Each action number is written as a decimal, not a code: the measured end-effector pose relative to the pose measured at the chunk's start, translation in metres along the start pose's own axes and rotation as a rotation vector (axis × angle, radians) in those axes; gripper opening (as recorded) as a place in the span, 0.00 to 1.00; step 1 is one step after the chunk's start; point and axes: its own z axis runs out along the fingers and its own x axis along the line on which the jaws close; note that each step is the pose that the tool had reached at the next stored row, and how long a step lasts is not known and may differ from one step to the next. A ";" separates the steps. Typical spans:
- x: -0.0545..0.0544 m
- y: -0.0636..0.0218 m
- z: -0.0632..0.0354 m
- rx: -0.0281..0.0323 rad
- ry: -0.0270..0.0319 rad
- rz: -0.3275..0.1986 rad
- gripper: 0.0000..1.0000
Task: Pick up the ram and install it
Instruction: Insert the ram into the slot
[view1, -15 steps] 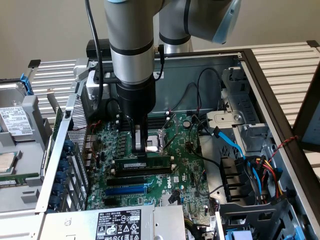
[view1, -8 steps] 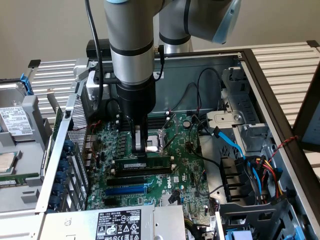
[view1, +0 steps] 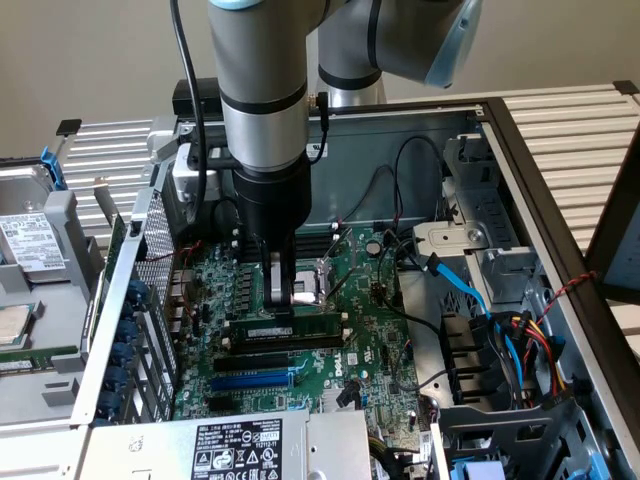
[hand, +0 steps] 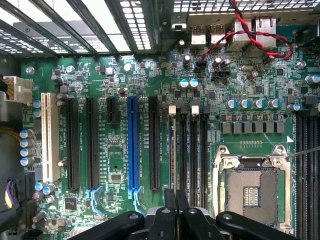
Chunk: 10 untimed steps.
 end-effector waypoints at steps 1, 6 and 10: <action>0.000 0.0001 0.0003 0.0001 -0.0001 0.000 0.12; 0.000 0.0001 0.0008 -0.0003 0.0001 0.000 0.12; 0.000 0.0001 0.0009 -0.0013 0.0001 0.000 0.12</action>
